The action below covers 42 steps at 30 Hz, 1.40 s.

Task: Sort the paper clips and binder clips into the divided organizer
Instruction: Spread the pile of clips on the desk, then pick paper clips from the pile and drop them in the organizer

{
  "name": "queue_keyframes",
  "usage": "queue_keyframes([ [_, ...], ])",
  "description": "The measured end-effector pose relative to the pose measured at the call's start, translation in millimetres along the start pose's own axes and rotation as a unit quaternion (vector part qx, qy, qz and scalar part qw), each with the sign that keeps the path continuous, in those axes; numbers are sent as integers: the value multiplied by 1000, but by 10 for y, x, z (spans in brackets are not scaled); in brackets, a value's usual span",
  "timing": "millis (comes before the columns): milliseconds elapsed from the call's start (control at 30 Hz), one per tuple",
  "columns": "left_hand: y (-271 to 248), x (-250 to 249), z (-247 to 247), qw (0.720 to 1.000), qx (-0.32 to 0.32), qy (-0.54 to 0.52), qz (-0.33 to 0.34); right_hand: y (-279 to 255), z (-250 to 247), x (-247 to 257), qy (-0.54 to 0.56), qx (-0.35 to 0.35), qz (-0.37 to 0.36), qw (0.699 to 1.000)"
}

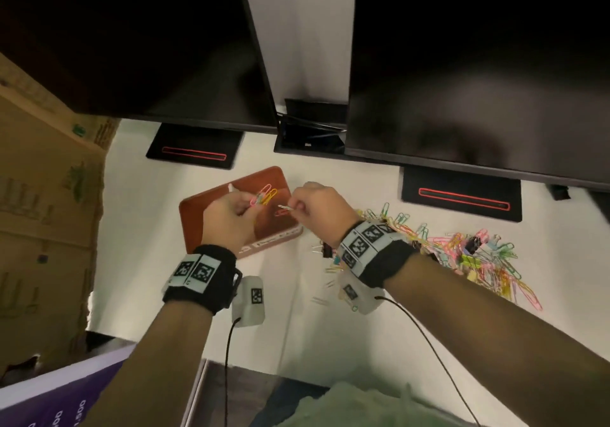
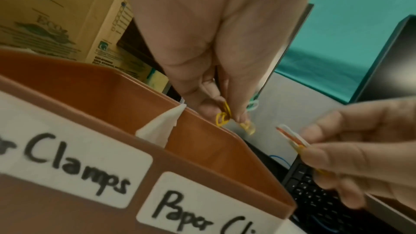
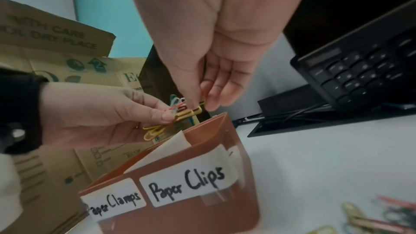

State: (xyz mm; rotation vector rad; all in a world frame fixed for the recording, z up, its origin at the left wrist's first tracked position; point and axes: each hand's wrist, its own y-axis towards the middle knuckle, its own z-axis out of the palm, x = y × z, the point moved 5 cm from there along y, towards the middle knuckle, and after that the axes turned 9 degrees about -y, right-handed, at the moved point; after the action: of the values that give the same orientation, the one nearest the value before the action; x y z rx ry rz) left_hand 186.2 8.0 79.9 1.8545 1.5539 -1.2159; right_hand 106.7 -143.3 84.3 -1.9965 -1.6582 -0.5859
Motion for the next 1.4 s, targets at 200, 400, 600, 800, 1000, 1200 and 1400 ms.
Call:
queue_keyframes([
  [200, -6, -91, 58, 991, 64, 99, 67, -80, 36, -213, -6, -22, 55, 998],
  [400, -416, -262, 749, 970, 199, 26, 135, -588, -191, -1198, -64, -35, 198, 977],
  [600, -367, -99, 1492, 965, 227, 93, 90, -498, -219, -1559, -62, 18, 230, 971],
  [800, -182, 75, 1756, 958, 211, 186, 50, -260, -9, -1605, -91, 104, 217, 966],
  [1000, -226, 173, 1808, 956, 255, 142, 37, -409, 113, -1523, -106, 160, 162, 968],
  [1200, -241, 224, 1778, 958, 272, 83, -31, -623, 110, -1623, -69, 153, 200, 965],
  [1400, -208, 250, 1785, 958, 267, 91, -52, -612, 81, -1606, -102, 173, 220, 955],
])
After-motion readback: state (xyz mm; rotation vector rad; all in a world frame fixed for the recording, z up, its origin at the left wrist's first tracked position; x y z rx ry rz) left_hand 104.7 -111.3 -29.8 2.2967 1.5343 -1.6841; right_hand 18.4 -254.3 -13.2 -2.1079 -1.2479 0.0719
